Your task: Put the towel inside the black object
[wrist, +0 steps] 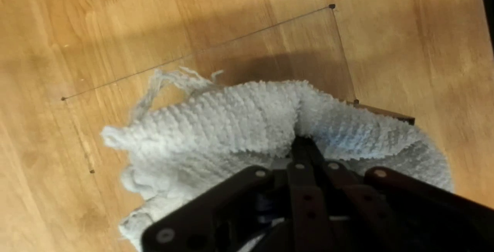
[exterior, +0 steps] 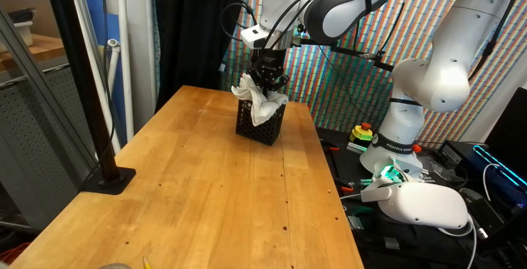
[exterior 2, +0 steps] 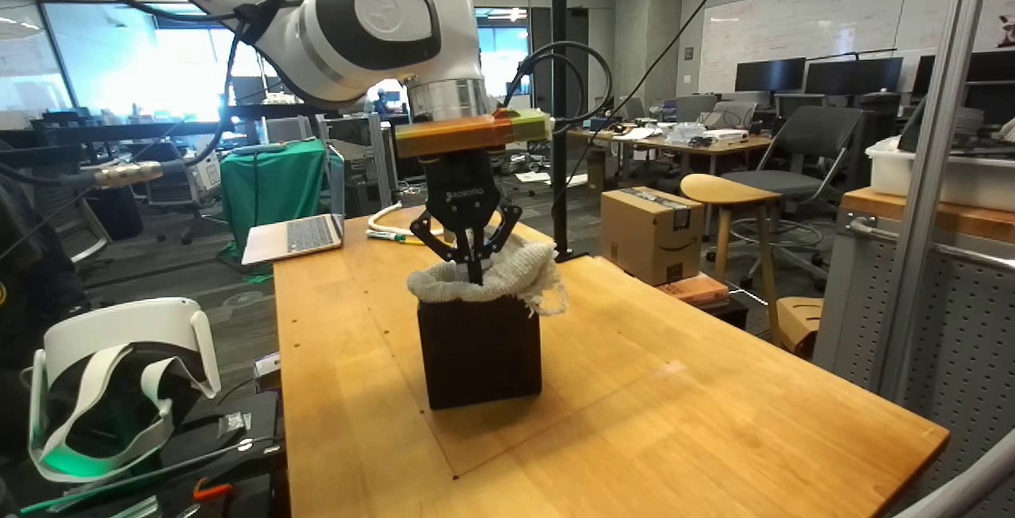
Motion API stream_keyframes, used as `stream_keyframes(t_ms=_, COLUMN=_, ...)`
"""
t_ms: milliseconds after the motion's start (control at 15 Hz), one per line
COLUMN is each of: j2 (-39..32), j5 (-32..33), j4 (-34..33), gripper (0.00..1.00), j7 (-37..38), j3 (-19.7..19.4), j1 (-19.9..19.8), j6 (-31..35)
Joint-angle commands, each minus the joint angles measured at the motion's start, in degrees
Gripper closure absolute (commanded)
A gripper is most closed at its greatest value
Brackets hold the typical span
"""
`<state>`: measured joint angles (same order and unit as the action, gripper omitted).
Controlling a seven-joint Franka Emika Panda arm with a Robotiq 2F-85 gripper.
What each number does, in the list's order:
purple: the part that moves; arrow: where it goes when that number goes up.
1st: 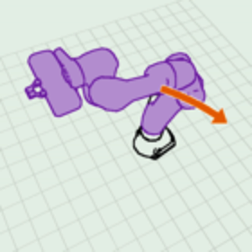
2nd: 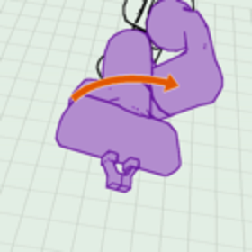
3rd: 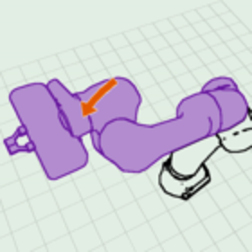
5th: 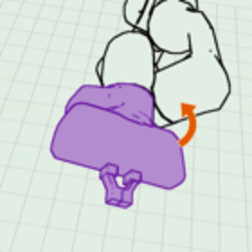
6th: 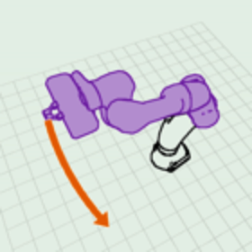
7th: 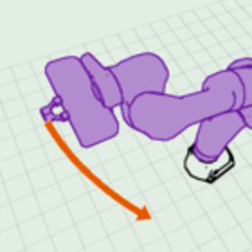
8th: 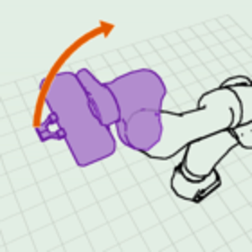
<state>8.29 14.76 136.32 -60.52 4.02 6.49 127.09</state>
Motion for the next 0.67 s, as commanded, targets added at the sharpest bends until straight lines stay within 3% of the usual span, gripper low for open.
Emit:
stream_keyframes(t_ms=0, j2=-1.5, j5=-1.76, j4=-0.61, gripper=0.97, j7=0.22, j3=-1.32, j1=-0.76, j6=3.64)
stream_keyframes(t_ms=600, j2=-9.92, j5=-7.76, j4=-0.75, gripper=0.96, j7=-3.42, j3=-3.42, j1=-3.02, j6=11.24)
